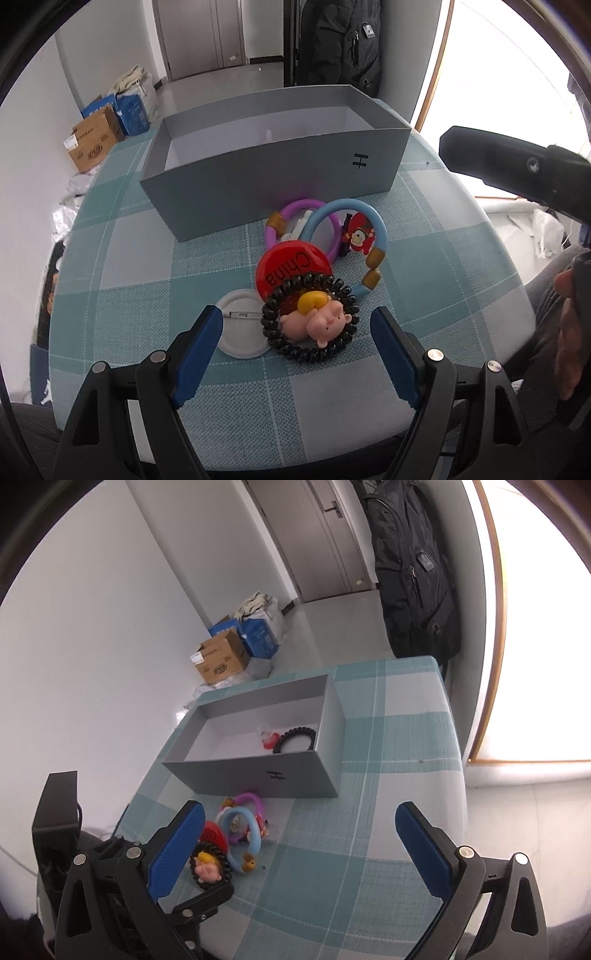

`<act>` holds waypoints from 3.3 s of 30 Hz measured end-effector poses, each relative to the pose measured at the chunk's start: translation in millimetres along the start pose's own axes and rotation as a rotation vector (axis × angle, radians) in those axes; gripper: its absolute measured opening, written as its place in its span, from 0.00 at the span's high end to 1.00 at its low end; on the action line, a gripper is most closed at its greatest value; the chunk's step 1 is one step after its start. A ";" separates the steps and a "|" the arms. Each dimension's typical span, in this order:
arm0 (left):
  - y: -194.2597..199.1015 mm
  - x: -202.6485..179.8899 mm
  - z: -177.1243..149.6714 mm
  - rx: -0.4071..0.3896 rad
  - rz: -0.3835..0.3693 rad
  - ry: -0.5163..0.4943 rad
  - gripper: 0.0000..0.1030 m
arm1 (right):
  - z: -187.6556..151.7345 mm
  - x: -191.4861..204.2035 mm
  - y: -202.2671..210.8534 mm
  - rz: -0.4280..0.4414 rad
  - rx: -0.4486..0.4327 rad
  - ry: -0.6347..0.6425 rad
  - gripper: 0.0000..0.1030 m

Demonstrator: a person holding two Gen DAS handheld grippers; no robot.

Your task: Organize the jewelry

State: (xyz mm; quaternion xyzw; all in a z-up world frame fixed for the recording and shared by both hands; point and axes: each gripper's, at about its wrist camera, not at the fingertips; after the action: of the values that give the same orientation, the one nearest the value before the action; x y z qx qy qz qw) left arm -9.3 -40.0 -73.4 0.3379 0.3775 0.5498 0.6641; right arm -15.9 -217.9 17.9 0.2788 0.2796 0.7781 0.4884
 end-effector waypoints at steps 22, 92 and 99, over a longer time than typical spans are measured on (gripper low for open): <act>16.3 6.3 -0.3 0.008 -0.152 0.042 0.55 | -4.5 -19.0 0.3 -0.053 0.023 -0.091 0.00; -4.4 115.1 35.7 0.145 -0.151 0.416 0.39 | -38.1 129.3 -73.4 -0.060 0.211 0.433 0.57; -0.7 111.9 35.6 0.132 -0.164 0.399 0.39 | -37.3 112.3 -66.1 -0.018 0.206 0.372 0.92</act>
State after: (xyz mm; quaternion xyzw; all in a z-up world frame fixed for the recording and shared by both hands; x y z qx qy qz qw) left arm 34.4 69.0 -71.2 0.2333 0.5627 0.5240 0.5952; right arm -43.6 -96.8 -36.5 0.1763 0.4455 0.7791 0.4043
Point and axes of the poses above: each gripper's, at about its wrist camera, not at the fingertips, and y roughly against the way its jaws point, x to its left, z to its top, and after that the axes turned 14 degrees about y, right-handed
